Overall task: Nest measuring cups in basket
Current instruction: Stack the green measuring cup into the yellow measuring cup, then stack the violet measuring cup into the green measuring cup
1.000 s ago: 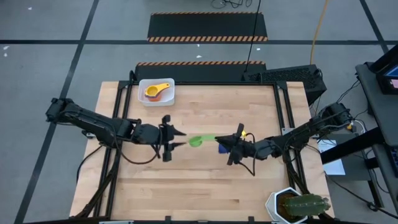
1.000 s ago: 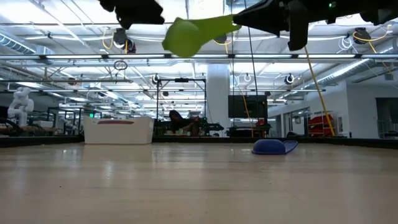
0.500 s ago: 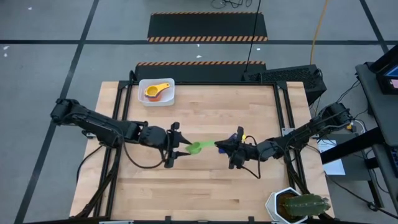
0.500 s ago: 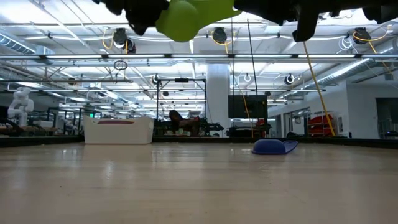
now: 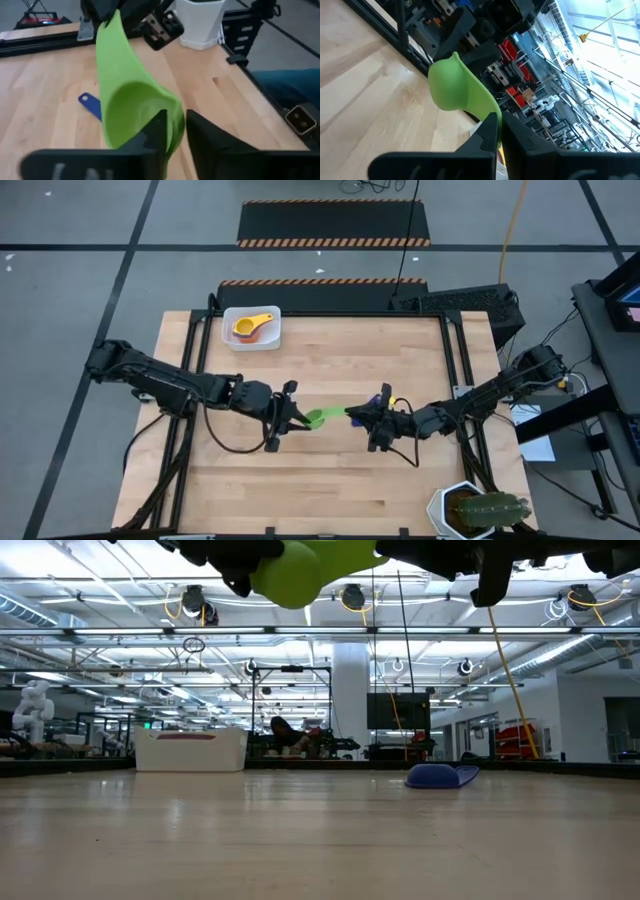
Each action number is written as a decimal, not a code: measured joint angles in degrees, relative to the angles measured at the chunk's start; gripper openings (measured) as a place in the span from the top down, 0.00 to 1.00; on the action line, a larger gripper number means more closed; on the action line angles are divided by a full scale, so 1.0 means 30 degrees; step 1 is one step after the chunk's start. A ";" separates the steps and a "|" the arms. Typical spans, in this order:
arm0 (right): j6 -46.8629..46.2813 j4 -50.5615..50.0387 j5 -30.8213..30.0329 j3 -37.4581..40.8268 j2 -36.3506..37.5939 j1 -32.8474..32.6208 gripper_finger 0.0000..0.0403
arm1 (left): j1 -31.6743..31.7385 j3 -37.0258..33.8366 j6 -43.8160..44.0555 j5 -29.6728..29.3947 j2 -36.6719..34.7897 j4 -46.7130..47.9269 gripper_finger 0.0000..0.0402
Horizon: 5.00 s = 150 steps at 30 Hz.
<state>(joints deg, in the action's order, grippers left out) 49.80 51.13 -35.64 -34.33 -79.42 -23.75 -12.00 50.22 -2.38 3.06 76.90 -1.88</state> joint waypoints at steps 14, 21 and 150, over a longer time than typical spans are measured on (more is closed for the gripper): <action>-0.1993 -0.0287 -0.0288 -0.0022 0.0015 0.0006 0.84 | 0.0327 0.0000 -0.2564 -0.0609 -0.0553 0.1359 0.98; -0.2383 -0.0596 -0.3234 -0.0012 0.0007 0.0000 0.71 | 0.1109 0.0007 -0.5945 -0.4079 -0.3069 0.6359 0.95; -2.6471 -2.1838 1.8435 -0.0731 0.0302 1.3814 0.38 | 0.0797 -0.0007 -0.2990 -0.6349 -0.2098 0.6545 0.56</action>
<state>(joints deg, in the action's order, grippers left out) -29.61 -14.38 19.67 -36.52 -78.51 17.69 -9.60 50.19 -11.35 -15.99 70.61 17.76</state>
